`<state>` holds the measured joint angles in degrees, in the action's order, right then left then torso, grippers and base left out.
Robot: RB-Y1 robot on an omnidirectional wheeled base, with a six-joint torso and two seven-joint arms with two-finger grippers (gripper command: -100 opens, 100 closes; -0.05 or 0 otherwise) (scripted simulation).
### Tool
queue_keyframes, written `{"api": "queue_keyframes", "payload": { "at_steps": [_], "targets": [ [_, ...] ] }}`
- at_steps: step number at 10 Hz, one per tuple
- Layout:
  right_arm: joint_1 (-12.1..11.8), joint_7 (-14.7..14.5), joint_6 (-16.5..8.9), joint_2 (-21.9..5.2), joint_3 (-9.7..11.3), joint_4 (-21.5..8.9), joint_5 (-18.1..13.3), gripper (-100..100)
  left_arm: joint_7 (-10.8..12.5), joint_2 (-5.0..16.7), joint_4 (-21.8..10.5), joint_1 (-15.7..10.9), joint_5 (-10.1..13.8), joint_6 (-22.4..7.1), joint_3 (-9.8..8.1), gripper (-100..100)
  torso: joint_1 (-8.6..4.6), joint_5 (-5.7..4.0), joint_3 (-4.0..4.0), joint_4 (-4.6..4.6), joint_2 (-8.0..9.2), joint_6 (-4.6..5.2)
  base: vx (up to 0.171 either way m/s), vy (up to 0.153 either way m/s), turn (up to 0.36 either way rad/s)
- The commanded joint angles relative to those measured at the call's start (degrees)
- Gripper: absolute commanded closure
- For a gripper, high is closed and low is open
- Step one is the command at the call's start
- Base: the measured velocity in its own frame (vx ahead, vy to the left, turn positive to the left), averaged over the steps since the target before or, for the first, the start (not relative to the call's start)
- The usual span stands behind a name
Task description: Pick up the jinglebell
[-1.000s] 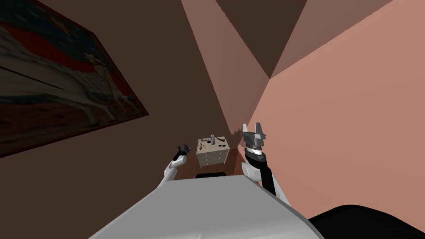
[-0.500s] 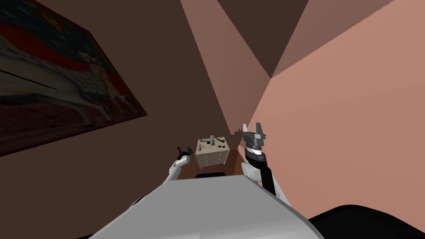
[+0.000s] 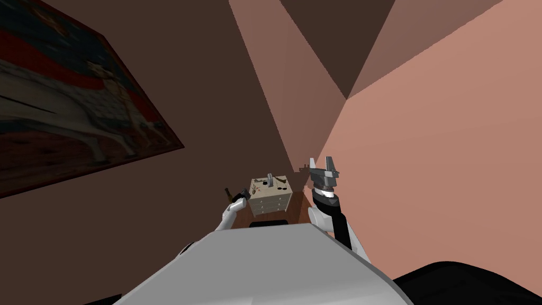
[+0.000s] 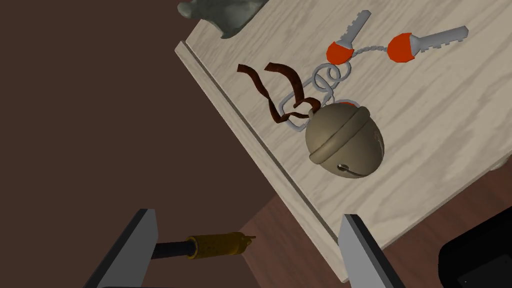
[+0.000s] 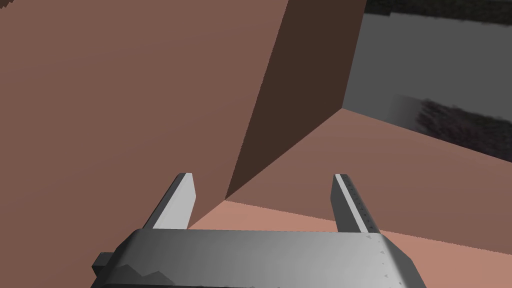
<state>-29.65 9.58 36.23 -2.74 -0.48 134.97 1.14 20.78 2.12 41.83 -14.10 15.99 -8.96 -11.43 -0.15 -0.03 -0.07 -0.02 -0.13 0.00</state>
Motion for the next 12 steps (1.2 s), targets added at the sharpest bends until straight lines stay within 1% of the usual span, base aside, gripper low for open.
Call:
{"api": "queue_keyframes", "payload": {
  "at_steps": [1,2,3,4,5,6,7,9,10,11,12],
  "targets": [
    [0.0,0.0,0.0,0.0,0.0,0.0,0.0,0,0.2,0.2,-1.8,-0.5,1.2,0.3,1.23,-100,0.00,0.00,0.00,0.00,0.00,0.00,0.030,-0.019,-0.001],
    [0.0,0.0,0.0,0.0,0.0,0.0,0.0,0,0.2,-1.4,-3.8,-1.6,1.2,-0.6,1.38,-100,0.05,0.00,0.00,0.00,0.01,-0.01,0.049,-0.012,0.007],
    [0.0,0.0,0.0,0.0,0.0,0.0,0.0,0,0.2,-1.4,-4.0,-1.6,1.2,-0.6,1.38,-100,0.06,0.01,-0.03,-0.01,-0.06,0.00,0.043,-0.019,-0.005],
    [0.0,0.0,0.0,0.0,0.0,0.0,0.0,0,0.2,-2.7,-4.8,-2.3,1.3,-1.1,1.47,-100,0.04,0.01,-0.02,-0.01,-0.02,-0.02,0.038,-0.027,0.003],
    [0.0,0.0,0.0,0.0,0.0,0.0,0.0,0,0.2,-2.7,-3.9,-1.8,0.2,-1.0,0.48,-100,0.01,0.00,-0.01,0.00,-0.01,-0.01,0.019,-0.015,0.000],
    [0.0,0.0,0.0,0.0,0.0,0.0,0.0,0,0.2,-2.8,-3.8,-1.8,0.1,-1.3,0.48,0,0.07,0.00,0.02,0.00,0.05,-0.02,0.000,0.000,0.000],
    [0.0,0.0,0.0,0.0,0.0,0.0,0.0,0,-0.1,-3.4,-4.6,-0.9,0.2,0.6,0.70,-100,0.11,0.01,0.06,0.02,0.10,-0.02,0.064,0.012,-0.030],
    [0.0,0.0,0.0,0.0,0.0,0.0,0.0,0,-0.4,-4.3,-5.7,0.2,0.3,2.9,0.99,-100,0.23,0.04,-0.13,-0.05,-0.23,-0.02,0.124,0.046,-0.024],
    [0.0,0.0,0.0,0.0,0.0,0.0,0.0,0,-0.3,-3.7,-5.9,-0.6,0.6,2.3,1.11,-100,0.34,0.06,-0.18,-0.07,-0.31,-0.03,0.055,0.032,-0.007],
    [0.0,0.0,0.0,0.0,0.0,0.0,0.0,0,-0.3,-3.8,-5.9,-0.5,0.6,2.5,1.12,100,0.27,0.05,-0.09,-0.04,-0.13,-0.03,0.007,0.003,-0.005],
    [0.0,0.0,0.0,0.0,0.0,0.0,0.0,0,-0.3,-3.9,-6.0,-0.4,0.6,2.4,1.16,100,0.20,-0.02,0.02,0.05,0.01,-0.06,0.000,0.000,0.000]
  ]
}}
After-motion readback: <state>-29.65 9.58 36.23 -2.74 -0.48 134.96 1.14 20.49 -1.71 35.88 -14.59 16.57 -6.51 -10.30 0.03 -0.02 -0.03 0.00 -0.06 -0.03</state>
